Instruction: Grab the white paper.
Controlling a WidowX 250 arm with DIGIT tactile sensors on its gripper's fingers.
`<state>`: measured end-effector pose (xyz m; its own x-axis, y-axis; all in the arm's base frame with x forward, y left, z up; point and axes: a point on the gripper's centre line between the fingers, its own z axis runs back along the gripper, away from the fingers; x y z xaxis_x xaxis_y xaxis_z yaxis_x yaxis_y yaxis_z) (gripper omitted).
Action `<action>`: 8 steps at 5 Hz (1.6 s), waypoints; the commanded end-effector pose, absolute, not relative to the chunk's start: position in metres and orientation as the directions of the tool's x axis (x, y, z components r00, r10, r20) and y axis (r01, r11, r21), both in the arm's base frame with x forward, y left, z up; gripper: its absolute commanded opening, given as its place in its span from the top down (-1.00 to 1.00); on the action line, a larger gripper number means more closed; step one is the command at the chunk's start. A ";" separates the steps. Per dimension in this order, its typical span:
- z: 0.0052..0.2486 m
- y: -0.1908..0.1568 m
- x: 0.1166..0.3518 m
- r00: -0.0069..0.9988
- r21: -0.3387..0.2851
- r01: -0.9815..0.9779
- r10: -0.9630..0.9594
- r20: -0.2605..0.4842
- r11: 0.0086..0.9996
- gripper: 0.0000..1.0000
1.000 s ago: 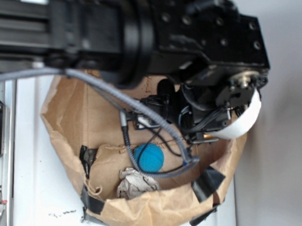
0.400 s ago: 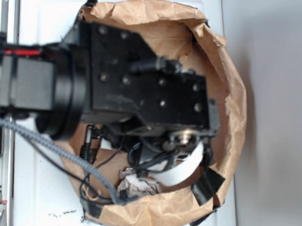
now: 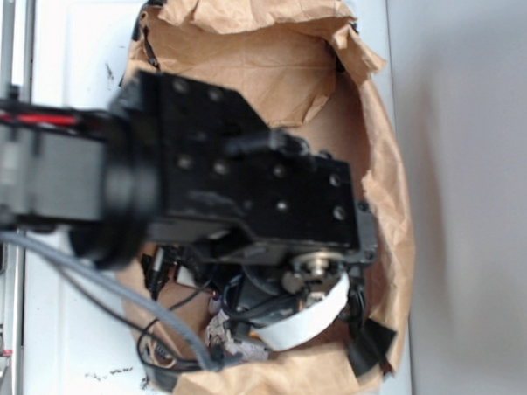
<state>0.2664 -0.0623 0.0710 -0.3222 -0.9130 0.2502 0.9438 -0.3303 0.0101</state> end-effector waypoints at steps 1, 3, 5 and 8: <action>0.072 -0.073 0.269 -0.445 -0.005 0.866 -0.773 0.452 -0.501 -1.00; 0.064 -0.067 0.284 -0.441 -0.027 0.851 -0.742 0.505 -0.525 -1.00; 0.064 -0.053 0.308 -0.400 -0.020 0.882 -0.771 0.497 -0.470 1.00; 0.102 -0.049 0.252 -0.412 0.068 0.895 -0.758 0.506 -0.441 -1.00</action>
